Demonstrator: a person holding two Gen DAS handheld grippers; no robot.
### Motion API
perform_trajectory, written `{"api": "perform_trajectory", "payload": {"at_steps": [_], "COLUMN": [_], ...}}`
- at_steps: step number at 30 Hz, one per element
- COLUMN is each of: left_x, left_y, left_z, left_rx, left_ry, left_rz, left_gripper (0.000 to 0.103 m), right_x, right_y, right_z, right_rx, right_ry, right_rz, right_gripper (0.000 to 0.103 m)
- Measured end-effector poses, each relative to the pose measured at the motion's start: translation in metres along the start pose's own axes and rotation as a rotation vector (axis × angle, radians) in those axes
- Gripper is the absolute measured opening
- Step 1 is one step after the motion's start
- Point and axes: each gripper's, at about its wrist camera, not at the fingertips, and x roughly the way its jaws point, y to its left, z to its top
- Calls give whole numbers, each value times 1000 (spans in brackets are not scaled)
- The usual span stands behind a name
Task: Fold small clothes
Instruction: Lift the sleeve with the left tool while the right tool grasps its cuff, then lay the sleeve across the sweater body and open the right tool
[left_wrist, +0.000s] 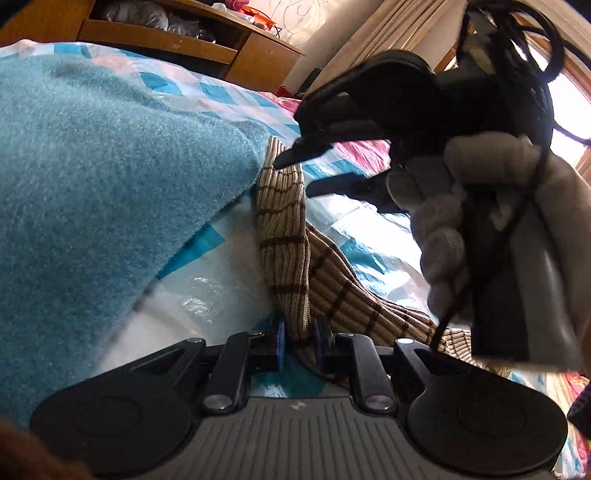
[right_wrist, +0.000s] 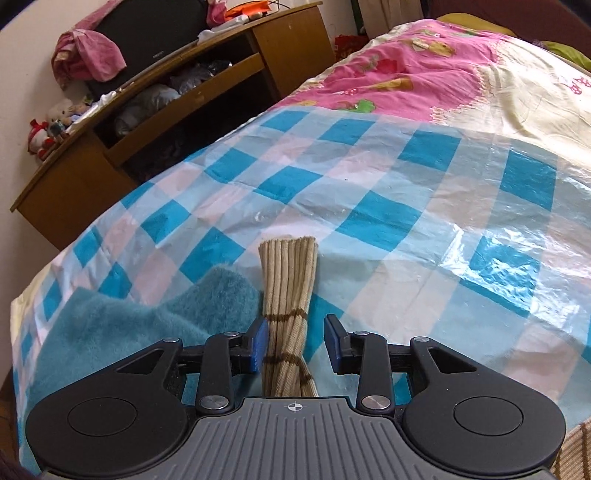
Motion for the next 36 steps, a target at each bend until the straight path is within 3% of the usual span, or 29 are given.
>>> {"api": "perform_trajectory", "payload": {"at_steps": [1, 2, 5, 8, 14, 22, 29, 33, 36], "left_x": [-1, -2, -1, -3, -10, -31, -33, -31, -25], "left_y": [-1, -2, -2, -3, 2, -26, -67, -85, -94], "left_z": [-1, -2, -1, -2, -1, -10, -25, -38, -51], "left_rx": [6, 9, 16, 18, -2, 118, 258, 342, 411], "left_ry": [-2, -4, -8, -15, -38, -93, -58, -15, 43], "left_rz": [1, 0, -3, -3, -21, -105, -208, -253, -258], "left_gripper": [22, 22, 22, 23, 37, 54, 58, 63, 65], "right_x": [1, 2, -7, -33, -109, -216, -307, -327, -321], "right_y": [3, 6, 12, 9, -20, -79, -137, -172, -204], "right_z": [2, 3, 2, 1, -7, -41, -121, -189, -238], "right_rx": [-18, -34, -73, -93, -15, 142, 302, 397, 488], "right_ry": [5, 13, -9, -56, -178, -338, -490, -529, -492], "right_rz": [-4, -18, -40, -44, -38, -80, -161, -312, -440], "right_gripper": [24, 11, 4, 3, 2, 2, 2, 2, 2]}}
